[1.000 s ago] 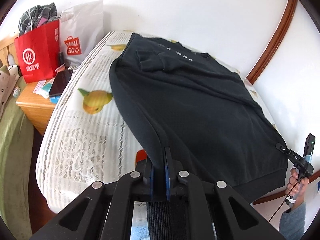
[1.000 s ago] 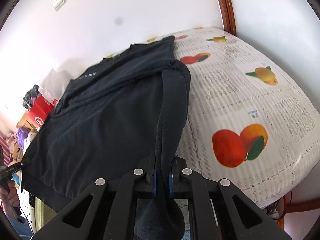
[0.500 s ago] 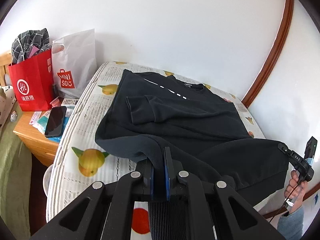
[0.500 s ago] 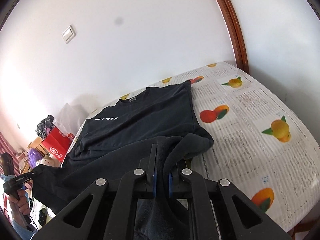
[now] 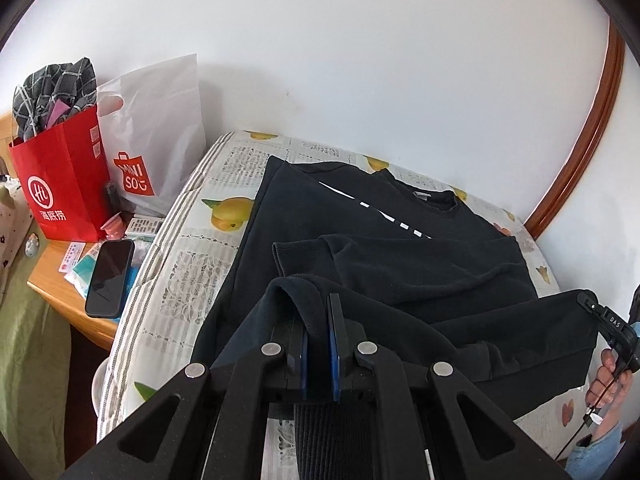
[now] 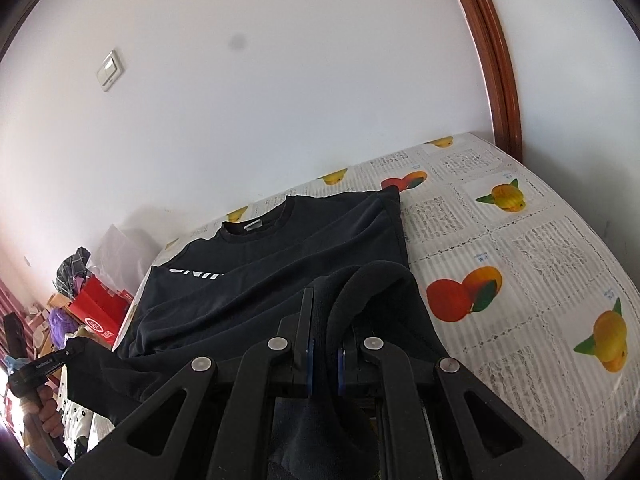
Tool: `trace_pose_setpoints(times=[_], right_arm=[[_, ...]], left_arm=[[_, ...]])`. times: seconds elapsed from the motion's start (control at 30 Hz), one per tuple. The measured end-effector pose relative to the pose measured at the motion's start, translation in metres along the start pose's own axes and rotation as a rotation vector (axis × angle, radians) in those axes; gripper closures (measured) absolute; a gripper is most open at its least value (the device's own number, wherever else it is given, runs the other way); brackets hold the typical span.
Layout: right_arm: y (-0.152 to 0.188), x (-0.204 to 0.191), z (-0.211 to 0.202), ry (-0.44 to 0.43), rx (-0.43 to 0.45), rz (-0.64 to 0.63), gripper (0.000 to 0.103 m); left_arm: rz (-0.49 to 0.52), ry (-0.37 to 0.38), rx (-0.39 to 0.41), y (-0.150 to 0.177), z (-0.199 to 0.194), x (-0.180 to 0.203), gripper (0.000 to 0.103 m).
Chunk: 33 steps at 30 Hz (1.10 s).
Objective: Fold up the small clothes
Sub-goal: 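Lift the held side edge with both tools and fold it across the body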
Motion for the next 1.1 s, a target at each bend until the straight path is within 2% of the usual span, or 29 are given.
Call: trace_pose_setpoints(times=[0.2,0.5,0.83,1.1], right_arm=[[-0.009,0.014,0.033,0.031,-0.022,-0.003,0.095],[-0.005,0.043,0.078,0.097,-0.083,0.003,0.095],[0.006,0.061,0.099,0.170,-0.137,-0.016,0.095],[0.017,0.069,0.113,0.247,-0.171,-0.081,0.095]], left_arm=[[0.024,-0.059,-0.038,-0.007,0.031,0.002,0.095],[0.048,-0.099,-0.085,-0.003,0.066,0.005,0.095],[0.057,-0.115,-0.122,0.006,0.084,0.005,0.095],[0.111,-0.183,-0.117,0.018,0.092,0.008,0.089]])
Point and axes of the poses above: each gripper's, at about its wrist camera, not at the fingertips, and z roughly the way its jaws point, x to its right, y to its underside, the point moved 10 cm from there along z, roughly the way its jaws point, and after that the axes turned 14 degrees about -y, right-handed, at the moved point
